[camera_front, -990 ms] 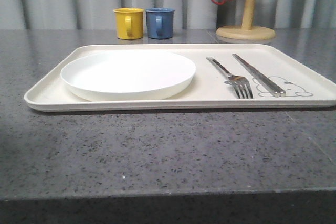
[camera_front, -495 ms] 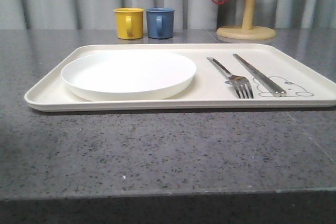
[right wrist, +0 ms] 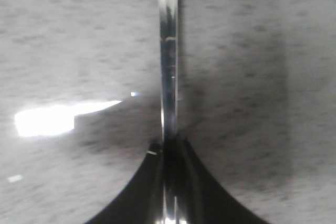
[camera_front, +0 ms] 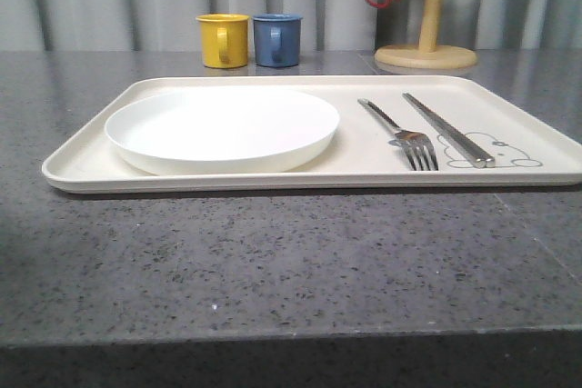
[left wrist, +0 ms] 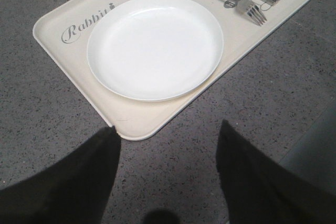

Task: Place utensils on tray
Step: 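Grasp the silver spoon with the right gripper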

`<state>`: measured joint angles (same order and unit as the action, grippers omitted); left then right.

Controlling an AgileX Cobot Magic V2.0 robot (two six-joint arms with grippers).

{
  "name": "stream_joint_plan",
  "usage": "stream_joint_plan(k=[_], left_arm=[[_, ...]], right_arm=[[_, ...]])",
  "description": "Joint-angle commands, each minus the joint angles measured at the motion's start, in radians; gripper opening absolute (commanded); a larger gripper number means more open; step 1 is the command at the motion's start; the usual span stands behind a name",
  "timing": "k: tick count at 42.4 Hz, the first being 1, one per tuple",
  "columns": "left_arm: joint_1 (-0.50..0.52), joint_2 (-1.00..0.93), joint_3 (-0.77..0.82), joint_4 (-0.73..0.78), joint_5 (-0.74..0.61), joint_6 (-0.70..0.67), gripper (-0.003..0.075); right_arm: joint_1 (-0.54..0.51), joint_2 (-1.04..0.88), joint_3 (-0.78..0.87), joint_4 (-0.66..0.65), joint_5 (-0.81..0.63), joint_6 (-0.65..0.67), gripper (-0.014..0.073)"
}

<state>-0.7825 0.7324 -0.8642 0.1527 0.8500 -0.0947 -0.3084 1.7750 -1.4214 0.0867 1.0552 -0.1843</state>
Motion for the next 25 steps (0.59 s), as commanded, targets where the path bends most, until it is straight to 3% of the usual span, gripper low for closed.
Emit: stream_joint_plan(k=[1, 14, 25], left_arm=[[-0.009, 0.002, -0.026, 0.004, -0.067, -0.01, 0.0409], [-0.009, 0.002, -0.026, 0.004, -0.067, -0.01, 0.0409], [-0.009, 0.002, -0.026, 0.004, -0.067, -0.01, 0.0409]], right_arm=[[0.04, -0.096, -0.053, 0.082, 0.023, -0.046, 0.0006], [0.298, -0.156, -0.09, 0.223, 0.152, -0.038, 0.0006], [0.38, -0.089, -0.088, 0.224, 0.061, 0.167, 0.0006]])
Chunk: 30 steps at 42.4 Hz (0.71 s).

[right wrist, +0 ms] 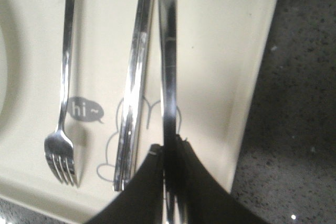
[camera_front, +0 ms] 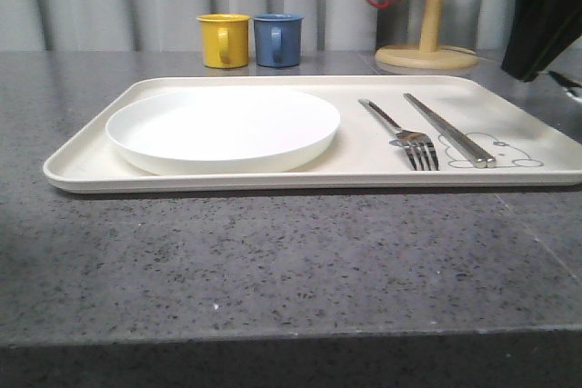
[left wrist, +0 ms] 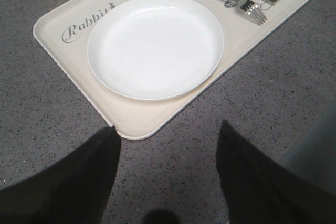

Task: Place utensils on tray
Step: 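Lower the spoon onto the tray beside the chopsticks and release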

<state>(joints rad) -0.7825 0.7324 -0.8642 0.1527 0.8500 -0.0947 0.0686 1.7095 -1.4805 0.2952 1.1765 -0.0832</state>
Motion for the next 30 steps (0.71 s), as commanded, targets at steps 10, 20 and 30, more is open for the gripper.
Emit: stream_joint_plan(k=[10, 20, 30], left_arm=[[-0.009, 0.002, -0.026, 0.004, -0.067, -0.01, 0.0409], [-0.009, 0.002, -0.026, 0.004, -0.067, -0.01, 0.0409], [-0.009, 0.002, -0.026, 0.004, -0.067, -0.01, 0.0409]], right_arm=[[0.003, 0.04, -0.028, 0.017, -0.099, 0.125, 0.0008], [0.003, 0.05, -0.028, 0.015, -0.098, 0.127, 0.0171], [0.003, 0.026, -0.028, 0.008, -0.105, 0.092, 0.033]])
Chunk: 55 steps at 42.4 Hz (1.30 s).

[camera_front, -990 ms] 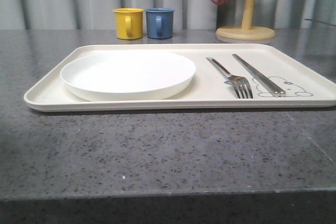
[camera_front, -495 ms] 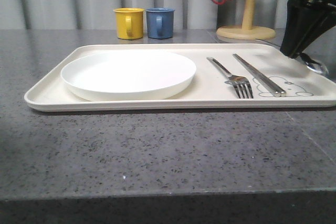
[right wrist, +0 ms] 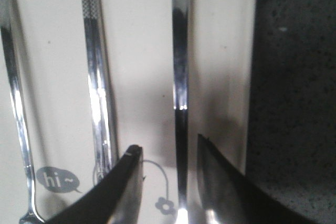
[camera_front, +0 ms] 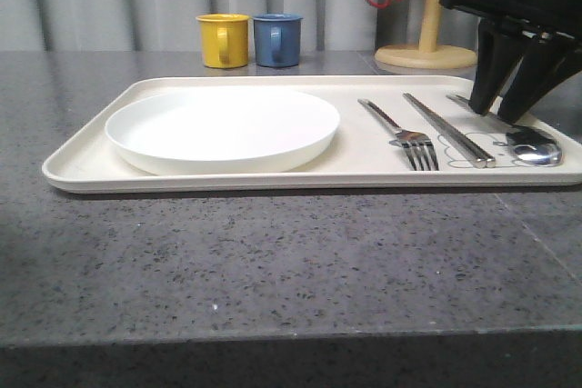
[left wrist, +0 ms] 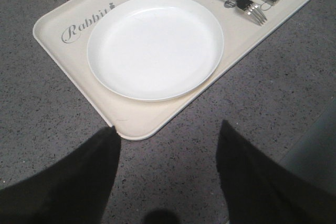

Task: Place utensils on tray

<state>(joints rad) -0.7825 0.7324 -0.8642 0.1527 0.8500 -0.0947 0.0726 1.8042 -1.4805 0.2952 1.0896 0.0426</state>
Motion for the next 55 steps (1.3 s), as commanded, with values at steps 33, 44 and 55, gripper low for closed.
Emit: stream_joint_plan(k=[33, 44, 55], left_arm=[[-0.009, 0.002, -0.026, 0.002, -0.067, -0.01, 0.0409], [-0.009, 0.002, -0.026, 0.002, -0.067, -0.01, 0.0409], [-0.009, 0.002, -0.026, 0.002, -0.067, -0.01, 0.0409]], right_arm=[[0.228, -0.93, 0.402, -0.196, -0.062, -0.186, 0.033], [0.228, -1.198, 0.548, -0.17, -0.039, -0.185, 0.033], [0.228, -1.343, 0.567, -0.153, -0.044, -0.185, 0.033]])
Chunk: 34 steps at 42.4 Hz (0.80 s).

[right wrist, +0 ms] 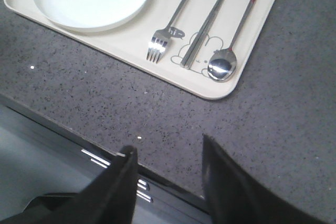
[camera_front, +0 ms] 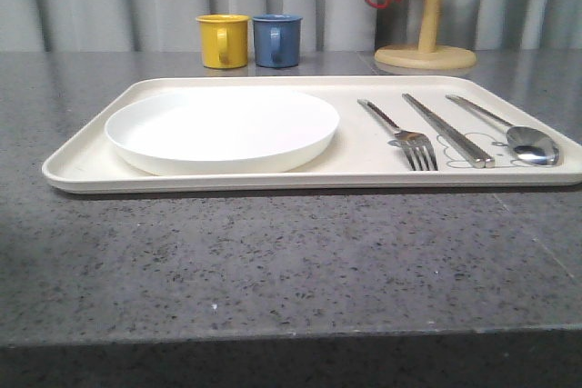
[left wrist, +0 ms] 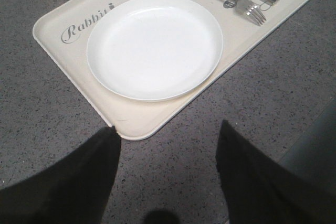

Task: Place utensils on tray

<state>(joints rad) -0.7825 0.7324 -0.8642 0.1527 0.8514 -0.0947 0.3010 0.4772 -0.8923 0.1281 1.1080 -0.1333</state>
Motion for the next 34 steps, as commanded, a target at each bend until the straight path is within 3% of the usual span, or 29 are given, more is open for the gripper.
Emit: stream_joint_plan(k=[1, 34], left_arm=[[-0.009, 0.002, -0.026, 0.002, -0.069, -0.01, 0.0409], [-0.009, 0.002, -0.026, -0.049, -0.097, -0.008, 0.0408]], right_arm=[[0.0, -0.022, -0.02, 0.014, -0.063, -0.009, 0.033], [0.0, -0.03, -0.015, 0.014, -0.067, -0.009, 0.033]])
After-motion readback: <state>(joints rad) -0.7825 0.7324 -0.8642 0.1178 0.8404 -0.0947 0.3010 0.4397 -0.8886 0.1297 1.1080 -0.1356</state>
